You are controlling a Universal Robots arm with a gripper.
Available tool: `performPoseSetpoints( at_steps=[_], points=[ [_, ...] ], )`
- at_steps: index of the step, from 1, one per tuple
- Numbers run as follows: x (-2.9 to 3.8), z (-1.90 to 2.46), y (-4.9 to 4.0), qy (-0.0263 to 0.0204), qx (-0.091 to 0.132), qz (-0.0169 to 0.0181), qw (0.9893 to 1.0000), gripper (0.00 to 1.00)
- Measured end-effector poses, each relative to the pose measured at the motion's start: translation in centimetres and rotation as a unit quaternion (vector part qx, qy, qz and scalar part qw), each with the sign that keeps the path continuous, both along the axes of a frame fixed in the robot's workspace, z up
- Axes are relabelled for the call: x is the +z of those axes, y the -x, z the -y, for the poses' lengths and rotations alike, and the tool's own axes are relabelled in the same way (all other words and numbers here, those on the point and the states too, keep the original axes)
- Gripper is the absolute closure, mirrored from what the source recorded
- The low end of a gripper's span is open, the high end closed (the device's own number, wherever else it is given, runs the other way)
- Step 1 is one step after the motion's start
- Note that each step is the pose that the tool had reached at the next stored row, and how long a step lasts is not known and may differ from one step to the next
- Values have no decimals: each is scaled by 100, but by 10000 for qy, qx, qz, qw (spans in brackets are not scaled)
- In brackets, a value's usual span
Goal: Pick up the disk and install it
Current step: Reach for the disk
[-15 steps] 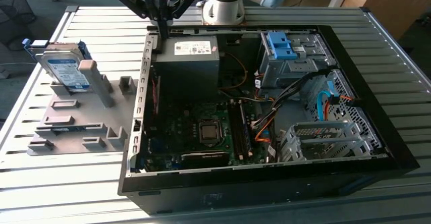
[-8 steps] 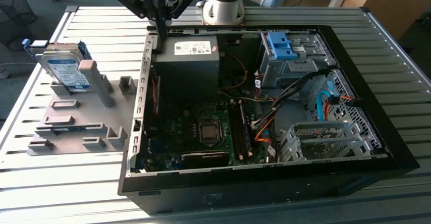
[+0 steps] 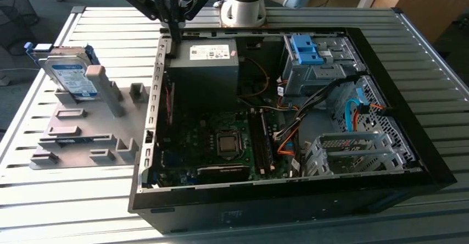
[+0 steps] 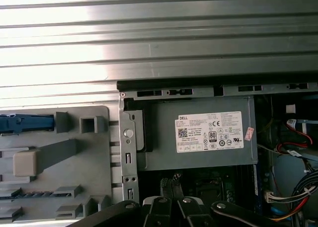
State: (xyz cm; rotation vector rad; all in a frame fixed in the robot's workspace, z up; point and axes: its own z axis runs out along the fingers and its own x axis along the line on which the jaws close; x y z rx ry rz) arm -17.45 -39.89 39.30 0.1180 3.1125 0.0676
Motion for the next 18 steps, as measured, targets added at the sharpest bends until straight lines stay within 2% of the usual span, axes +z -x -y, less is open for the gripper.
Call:
performPoseSetpoints(
  at_steps=[18],
  points=[
    [0,0,43,0,0,0,10000,89]
  ],
)
